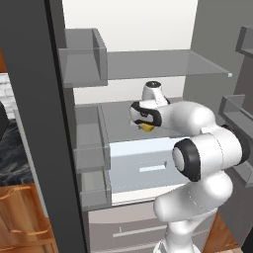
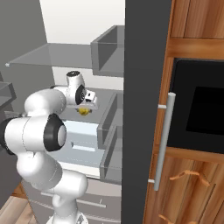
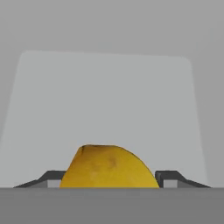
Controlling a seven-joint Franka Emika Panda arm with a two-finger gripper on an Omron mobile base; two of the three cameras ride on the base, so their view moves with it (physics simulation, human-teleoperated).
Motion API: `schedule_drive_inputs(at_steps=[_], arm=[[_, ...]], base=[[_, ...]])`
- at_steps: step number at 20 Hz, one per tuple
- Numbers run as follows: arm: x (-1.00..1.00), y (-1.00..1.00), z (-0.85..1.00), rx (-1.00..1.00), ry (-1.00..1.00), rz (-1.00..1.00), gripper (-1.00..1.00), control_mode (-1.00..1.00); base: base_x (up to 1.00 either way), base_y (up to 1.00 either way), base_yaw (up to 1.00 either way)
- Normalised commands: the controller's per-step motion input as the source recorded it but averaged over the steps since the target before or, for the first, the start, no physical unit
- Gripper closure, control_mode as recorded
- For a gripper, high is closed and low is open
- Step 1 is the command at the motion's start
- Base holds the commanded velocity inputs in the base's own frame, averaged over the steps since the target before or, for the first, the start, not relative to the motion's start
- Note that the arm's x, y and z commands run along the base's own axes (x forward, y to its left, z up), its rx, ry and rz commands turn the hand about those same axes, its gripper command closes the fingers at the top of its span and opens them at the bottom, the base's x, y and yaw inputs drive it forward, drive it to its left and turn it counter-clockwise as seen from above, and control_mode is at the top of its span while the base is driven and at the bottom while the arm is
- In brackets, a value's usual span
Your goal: Retrieve a lemon from the fridge and place it on the cutting board with the fish.
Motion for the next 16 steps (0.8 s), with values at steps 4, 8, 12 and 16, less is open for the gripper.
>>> schedule_drive_inputs(at_steps=[4, 8, 12, 16], arm=[[-1.0, 0.0, 0.03, 0.02, 0.0, -0.04, 1.0, -1.0], [-1.0, -0.01, 0.16, 0.03, -0.02, -0.05, 1.0, -1.0], [-1.0, 0.0, 0.65, 0.05, 0.0, -0.06, 1.0, -1.0], [-1.0, 0.0, 0.67, 0.04, 0.0, -0.06, 1.0, -1.0]], base=[[0.0, 0.0, 0.0], [0.0, 0.0, 0.0], [0.0, 0.0, 0.0], [0.0, 0.0, 0.0]])
